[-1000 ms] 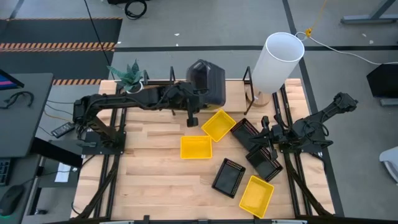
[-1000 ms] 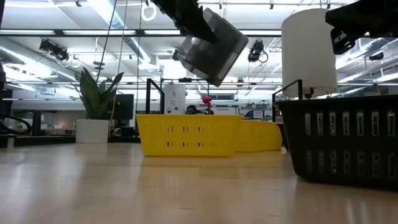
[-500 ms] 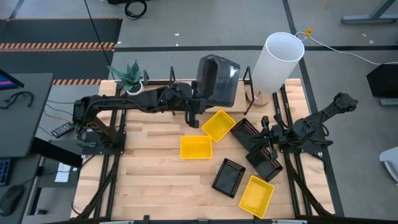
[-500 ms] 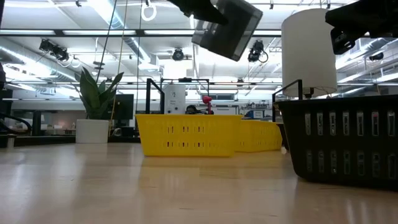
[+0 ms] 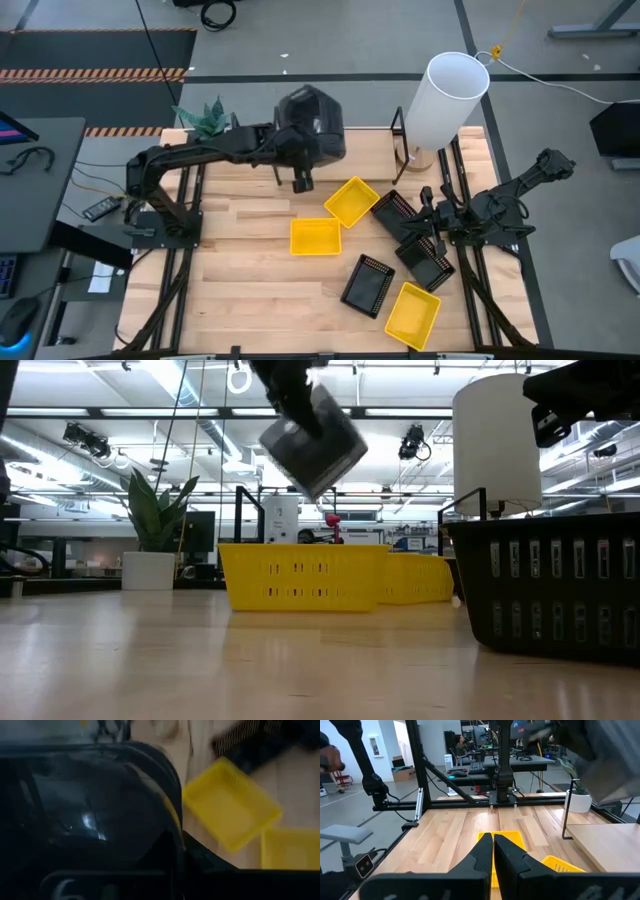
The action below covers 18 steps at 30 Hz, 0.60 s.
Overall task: Stack baskets on shelf by color
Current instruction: Put the stacked transparent black bins on the shelf
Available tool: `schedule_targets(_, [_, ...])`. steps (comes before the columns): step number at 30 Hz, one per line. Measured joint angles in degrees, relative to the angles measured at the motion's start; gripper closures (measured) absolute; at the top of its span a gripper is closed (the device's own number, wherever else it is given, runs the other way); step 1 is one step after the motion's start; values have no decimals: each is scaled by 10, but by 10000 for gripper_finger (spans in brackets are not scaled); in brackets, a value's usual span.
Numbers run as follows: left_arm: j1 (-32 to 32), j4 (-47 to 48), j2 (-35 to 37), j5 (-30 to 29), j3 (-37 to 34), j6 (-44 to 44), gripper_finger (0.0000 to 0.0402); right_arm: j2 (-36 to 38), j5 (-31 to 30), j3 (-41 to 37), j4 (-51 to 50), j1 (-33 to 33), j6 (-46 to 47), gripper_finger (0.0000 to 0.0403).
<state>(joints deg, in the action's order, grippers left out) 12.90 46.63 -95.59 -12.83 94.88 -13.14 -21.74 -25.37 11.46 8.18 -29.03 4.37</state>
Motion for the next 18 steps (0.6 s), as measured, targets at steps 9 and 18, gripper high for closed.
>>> schedule_targets(9, [35, 87, -61, 10, 11, -10, 386, 0, 0, 0, 0, 0, 0, 380])
schedule_targets(18, [38, 97, -115, 27, 10, -41, 386, 0, 0, 0, 1, 0, 0, 380])
